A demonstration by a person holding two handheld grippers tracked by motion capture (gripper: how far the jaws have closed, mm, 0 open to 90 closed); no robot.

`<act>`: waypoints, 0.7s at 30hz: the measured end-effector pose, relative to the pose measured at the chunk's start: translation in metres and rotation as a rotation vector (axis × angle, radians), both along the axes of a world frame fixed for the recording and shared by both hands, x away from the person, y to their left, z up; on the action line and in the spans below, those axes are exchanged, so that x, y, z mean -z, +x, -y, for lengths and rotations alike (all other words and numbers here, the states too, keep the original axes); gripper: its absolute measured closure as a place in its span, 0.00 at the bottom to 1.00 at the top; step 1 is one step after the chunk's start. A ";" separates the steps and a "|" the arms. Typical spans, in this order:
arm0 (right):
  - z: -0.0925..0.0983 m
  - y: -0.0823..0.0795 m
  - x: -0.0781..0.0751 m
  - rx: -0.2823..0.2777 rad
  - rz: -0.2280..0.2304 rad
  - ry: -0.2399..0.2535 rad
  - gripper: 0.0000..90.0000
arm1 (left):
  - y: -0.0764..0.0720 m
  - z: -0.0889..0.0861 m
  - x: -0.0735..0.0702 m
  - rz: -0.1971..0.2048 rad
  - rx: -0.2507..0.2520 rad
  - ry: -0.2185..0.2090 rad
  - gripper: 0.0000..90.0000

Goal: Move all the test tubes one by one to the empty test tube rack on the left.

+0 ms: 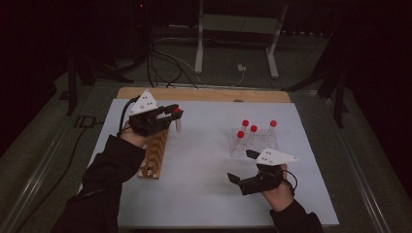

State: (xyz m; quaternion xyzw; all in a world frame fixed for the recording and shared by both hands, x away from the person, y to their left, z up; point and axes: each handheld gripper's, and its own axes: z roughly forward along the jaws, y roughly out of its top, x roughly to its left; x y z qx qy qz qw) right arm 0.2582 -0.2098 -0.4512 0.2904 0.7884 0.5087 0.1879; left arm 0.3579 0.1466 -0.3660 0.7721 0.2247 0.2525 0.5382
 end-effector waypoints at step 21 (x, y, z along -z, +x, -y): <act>0.001 0.000 0.001 -0.010 0.009 0.006 0.00 | 0.042 -0.050 0.004 -0.012 -0.213 -0.047 0.80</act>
